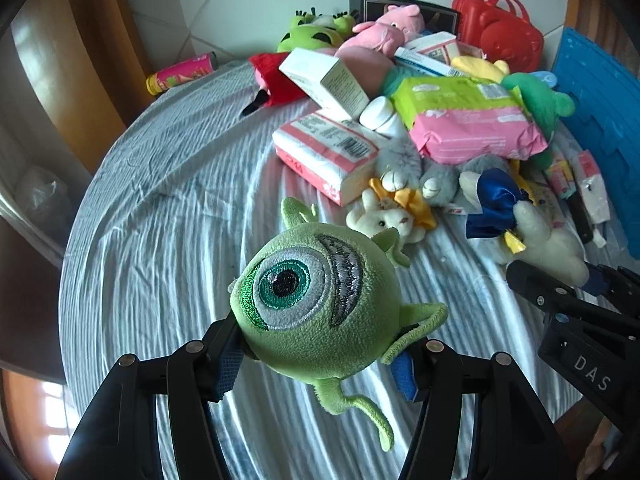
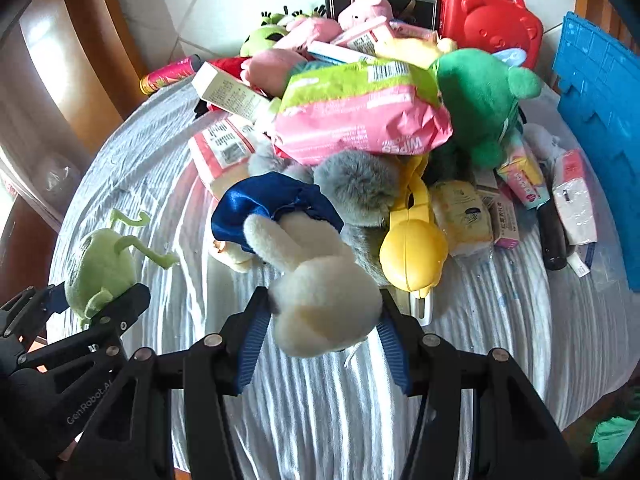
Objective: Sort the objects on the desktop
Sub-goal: 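Lift the green plush with the left tool while the right tool carries the white bunny to the blue bin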
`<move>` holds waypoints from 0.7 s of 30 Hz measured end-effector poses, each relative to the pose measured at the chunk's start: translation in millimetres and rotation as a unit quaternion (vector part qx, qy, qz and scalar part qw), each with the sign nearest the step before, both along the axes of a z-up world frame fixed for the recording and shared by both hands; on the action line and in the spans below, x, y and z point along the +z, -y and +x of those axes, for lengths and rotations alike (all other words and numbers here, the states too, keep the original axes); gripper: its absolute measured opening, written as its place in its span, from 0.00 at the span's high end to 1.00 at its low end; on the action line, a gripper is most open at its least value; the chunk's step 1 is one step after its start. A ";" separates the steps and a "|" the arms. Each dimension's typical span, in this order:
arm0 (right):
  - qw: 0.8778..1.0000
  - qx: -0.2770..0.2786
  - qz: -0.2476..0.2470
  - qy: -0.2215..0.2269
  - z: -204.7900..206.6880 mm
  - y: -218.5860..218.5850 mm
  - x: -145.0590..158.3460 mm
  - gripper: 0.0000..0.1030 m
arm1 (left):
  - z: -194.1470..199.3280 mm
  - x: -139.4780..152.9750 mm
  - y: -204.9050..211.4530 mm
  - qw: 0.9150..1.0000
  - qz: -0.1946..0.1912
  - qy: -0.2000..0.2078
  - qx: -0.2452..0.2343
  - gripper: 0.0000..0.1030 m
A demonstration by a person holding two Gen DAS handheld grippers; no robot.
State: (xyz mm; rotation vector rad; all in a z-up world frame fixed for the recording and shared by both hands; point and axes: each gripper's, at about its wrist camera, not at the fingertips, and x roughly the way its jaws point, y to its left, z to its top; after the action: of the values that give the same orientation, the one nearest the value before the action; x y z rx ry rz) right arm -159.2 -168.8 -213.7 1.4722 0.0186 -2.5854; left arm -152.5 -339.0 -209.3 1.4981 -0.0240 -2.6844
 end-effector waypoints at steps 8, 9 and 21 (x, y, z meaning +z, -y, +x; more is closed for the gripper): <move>0.998 -0.008 0.013 -0.055 14.9 -10.7 59.4 0.49 | 20.0 47.1 -34.3 0.999 0.012 -0.043 -0.026 0.41; 0.998 -0.009 0.012 -0.064 15.9 -16.9 66.9 0.49 | 21.1 53.0 -41.7 0.998 0.011 -0.050 -0.025 0.41; 0.988 0.019 0.012 -0.152 25.0 -168.9 138.5 0.49 | 25.6 117.5 -198.0 0.992 0.016 -0.126 -0.008 0.41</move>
State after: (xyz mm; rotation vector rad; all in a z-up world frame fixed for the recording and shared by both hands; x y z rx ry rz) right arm -134.2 0.2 -75.2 1.0586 0.1155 -2.7593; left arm -126.9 -141.0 -91.9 1.1601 0.0201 -2.8762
